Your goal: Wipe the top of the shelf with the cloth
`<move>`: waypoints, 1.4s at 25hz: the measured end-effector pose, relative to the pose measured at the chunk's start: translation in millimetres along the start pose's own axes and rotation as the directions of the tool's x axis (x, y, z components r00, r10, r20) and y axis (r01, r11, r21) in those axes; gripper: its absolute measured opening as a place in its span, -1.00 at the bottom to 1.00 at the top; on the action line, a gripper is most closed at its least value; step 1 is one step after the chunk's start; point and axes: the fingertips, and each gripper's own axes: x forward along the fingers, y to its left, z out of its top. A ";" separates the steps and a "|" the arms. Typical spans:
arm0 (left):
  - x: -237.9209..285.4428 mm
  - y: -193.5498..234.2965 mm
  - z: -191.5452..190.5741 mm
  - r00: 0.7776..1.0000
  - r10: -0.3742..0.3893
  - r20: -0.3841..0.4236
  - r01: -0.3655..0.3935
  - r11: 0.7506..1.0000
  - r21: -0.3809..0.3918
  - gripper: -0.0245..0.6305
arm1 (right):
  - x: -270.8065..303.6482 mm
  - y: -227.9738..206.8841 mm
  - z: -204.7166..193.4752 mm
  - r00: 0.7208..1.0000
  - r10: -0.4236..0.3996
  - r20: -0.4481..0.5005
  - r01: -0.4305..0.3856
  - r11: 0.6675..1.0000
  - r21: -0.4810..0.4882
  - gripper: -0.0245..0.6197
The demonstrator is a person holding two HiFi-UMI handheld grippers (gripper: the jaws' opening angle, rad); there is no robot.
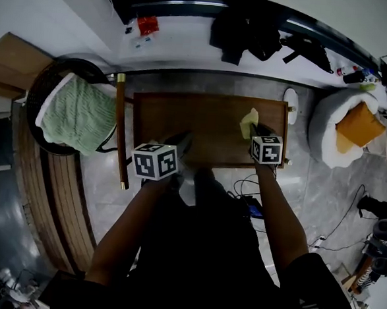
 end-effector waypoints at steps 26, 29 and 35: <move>-169.7 130.8 23.5 0.989 0.137 0.064 -0.136 0.991 -0.018 -0.89 | 105.2 419.3 3.8 0.867 0.462 -0.185 -0.489 0.861 -0.141 -0.78; -161.7 131.9 19.9 0.990 0.138 0.041 -0.138 0.990 -0.014 -0.89 | 107.2 416.0 8.8 0.873 0.454 -0.178 -0.482 0.859 -0.172 -0.78; -132.2 111.8 11.8 0.994 0.112 -0.001 -0.112 0.994 -0.008 -0.89 | 100.2 366.0 -5.0 0.892 0.411 -0.187 -0.440 0.885 -0.154 -0.78</move>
